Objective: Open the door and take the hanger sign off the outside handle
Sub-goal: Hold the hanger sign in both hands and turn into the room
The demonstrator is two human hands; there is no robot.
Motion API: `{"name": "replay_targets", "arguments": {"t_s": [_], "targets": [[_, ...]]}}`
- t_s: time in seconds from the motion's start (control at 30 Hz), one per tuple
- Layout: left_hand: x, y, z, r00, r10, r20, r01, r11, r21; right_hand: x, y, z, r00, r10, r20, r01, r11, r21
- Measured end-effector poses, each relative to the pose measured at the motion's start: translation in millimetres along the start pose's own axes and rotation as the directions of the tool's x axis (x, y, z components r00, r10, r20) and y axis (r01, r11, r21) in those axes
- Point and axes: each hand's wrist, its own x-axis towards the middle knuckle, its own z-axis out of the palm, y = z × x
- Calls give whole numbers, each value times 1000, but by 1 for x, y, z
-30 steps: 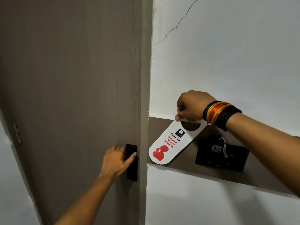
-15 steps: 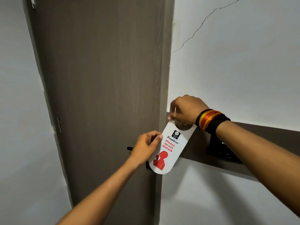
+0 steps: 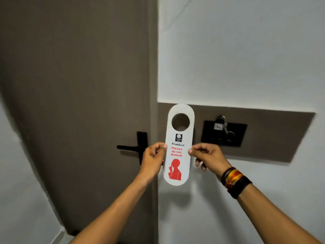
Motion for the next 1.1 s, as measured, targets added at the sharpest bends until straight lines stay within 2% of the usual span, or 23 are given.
{"name": "replay_targets", "arguments": {"t_s": [0.07,0.17,0.3,0.57,0.67,0.8,1.0,1.1], "targets": [[-8,-13,20,999,-11,48,11,1000,2,-8,12,-19,999,38,-23,-39,998,-42],[-23,-32,61,980,-48,195,28,994,103,-33,43,-69,988,128,-90,-136,987,-87],[-51,-56,135,909,-145,391,35,961,275,-78,95,-145,957,245,-158,-264,957,-119],[-117,-91,350,766,-241,596,20,936,352,-196,169,-329,831,434,-348,-491,866,-94],[-157,-106,452,679,-284,677,30,932,361,-257,202,-411,758,487,-433,-558,829,-45],[-206,-131,553,587,-358,726,113,924,365,-328,243,-483,641,568,-517,-658,753,11],[-261,-160,676,552,-509,660,302,860,411,-382,291,-571,477,649,-593,-720,675,159],[-270,-168,717,501,-568,653,353,823,446,-375,321,-607,420,673,-608,-732,648,212]]}}
